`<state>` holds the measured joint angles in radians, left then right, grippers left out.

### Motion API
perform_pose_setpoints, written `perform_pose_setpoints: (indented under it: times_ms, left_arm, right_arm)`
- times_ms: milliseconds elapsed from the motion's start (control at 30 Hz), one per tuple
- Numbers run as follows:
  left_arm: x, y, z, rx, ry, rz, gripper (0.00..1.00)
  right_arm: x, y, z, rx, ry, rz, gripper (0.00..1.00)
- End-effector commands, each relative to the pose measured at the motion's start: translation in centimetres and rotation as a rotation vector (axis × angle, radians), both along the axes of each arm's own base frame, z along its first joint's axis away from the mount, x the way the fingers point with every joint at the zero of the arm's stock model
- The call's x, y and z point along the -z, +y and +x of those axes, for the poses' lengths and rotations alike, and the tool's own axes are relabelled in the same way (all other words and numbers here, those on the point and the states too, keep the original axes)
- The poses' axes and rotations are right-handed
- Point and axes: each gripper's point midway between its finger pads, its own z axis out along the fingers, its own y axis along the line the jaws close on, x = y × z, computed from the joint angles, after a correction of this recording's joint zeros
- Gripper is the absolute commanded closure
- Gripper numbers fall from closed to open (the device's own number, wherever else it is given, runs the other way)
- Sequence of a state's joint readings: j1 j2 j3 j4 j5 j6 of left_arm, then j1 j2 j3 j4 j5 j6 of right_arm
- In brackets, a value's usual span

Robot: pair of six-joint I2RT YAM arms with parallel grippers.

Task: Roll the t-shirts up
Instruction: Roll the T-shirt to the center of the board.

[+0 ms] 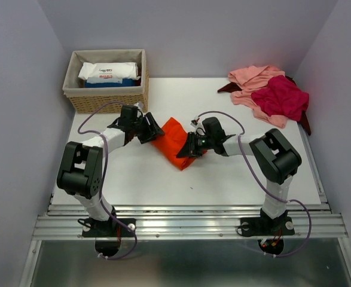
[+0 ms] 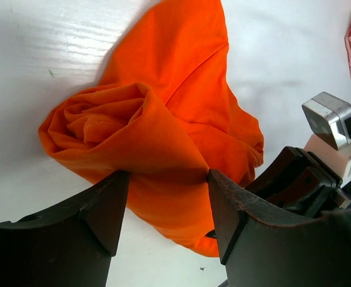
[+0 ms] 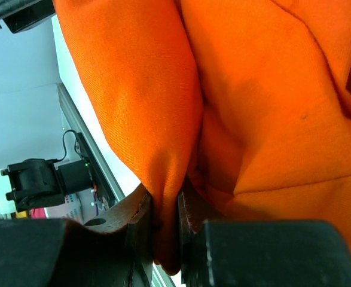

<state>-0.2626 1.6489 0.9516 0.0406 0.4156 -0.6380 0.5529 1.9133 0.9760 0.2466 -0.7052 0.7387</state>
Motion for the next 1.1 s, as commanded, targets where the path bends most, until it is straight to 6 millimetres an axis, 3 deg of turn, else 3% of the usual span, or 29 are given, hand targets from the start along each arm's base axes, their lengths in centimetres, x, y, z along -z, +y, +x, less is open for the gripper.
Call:
perform_pose_setpoints:
  times_ms: [0,233,500,633,733,800,900,1067]
  left_arm:
    - [-2.4,-1.3,2.4,0.019,-0.093,-0.043,0.34]
    - [-3.0,-2.2,3.7,0.037,-0.1,-0.066,0.35]
    - [-4.6,-2.2,3.5,0.036,-0.127,-0.077,0.36]
    - [-4.6,-2.0,3.8,0.029,-0.127,-0.063,0.36]
    - [-4.3,-2.2,4.0,0.032,-0.122,-0.06,0.36]
    - [-4.0,-2.3,4.1,0.031,-0.117,-0.057,0.36]
    - [-4.2,-2.7,4.7,0.037,-0.124,-0.06,0.36]
    - [-4.6,-3.8,5.3,0.053,-0.132,-0.069,0.36]
  right_arm:
    - [0.7,-0.6,0.5,0.02,0.001,-0.001,0.99]
    - [1.4,-1.5,0.9,0.053,-0.014,-0.037,0.99]
    - [1.4,-2.3,1.2,0.077,-0.049,-0.09,0.97]
    - [0.0,-2.4,1.5,0.099,-0.076,-0.082,0.82]
    - [-0.8,-2.5,1.7,0.114,-0.086,-0.076,0.62]
    - [-1.2,-2.6,1.8,0.13,-0.095,-0.079,0.58]
    - [-1.7,-2.9,2.0,0.147,-0.104,-0.087,0.58]
    - [-1.6,-3.2,2.0,0.159,-0.105,-0.106,0.66]
